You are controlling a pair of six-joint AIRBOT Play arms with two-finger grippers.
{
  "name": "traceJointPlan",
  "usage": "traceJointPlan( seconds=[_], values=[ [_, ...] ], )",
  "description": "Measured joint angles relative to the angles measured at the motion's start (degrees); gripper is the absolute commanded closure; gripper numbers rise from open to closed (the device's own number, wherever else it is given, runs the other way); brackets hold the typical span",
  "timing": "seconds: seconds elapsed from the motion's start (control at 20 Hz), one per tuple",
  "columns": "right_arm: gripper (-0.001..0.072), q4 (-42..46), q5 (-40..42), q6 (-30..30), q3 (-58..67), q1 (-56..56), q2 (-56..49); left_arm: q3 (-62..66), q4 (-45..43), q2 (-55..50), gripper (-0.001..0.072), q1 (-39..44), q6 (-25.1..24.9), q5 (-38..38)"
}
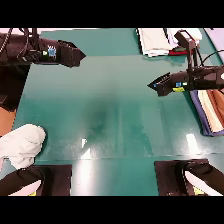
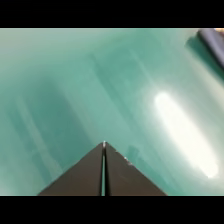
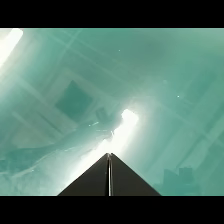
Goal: Fold the shirts.
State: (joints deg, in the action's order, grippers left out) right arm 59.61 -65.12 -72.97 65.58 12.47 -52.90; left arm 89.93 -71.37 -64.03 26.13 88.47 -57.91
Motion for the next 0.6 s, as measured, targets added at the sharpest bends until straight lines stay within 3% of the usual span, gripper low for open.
traceJointPlan(
  seconds=[0.25, 0.45, 0.5, 0.55, 0.6],
  values=[
    [0.0696, 0.00, 0.00, -0.09, 0.00, 0.00, 0.00, -2.93, -7.30, 4.79, 0.0680, -8.55, 2.03, -7.74],
    [0.0696, 0.02, 0.02, -0.09, 0.00, 0.00, 0.00, -14.64, -15.54, 13.16, 0.0679, -20.09, 2.62, -15.21],
    [0.0696, 0.02, 0.04, -0.09, 0.00, 0.00, 0.00, -18.75, -17.92, 14.95, 0.0613, -23.02, 2.54, -17.51],
    [0.0696, 0.04, 0.07, -0.09, 0.00, 0.00, 0.00, -23.08, -20.17, 16.44, 0.0270, -25.90, 2.27, -19.32],
    [0.0695, 0.04, 0.11, -0.09, 0.00, 0.00, 0.00, -27.17, -21.97, 17.35, 0.0031, -28.33, 2.05, -21.05]
  ],
)
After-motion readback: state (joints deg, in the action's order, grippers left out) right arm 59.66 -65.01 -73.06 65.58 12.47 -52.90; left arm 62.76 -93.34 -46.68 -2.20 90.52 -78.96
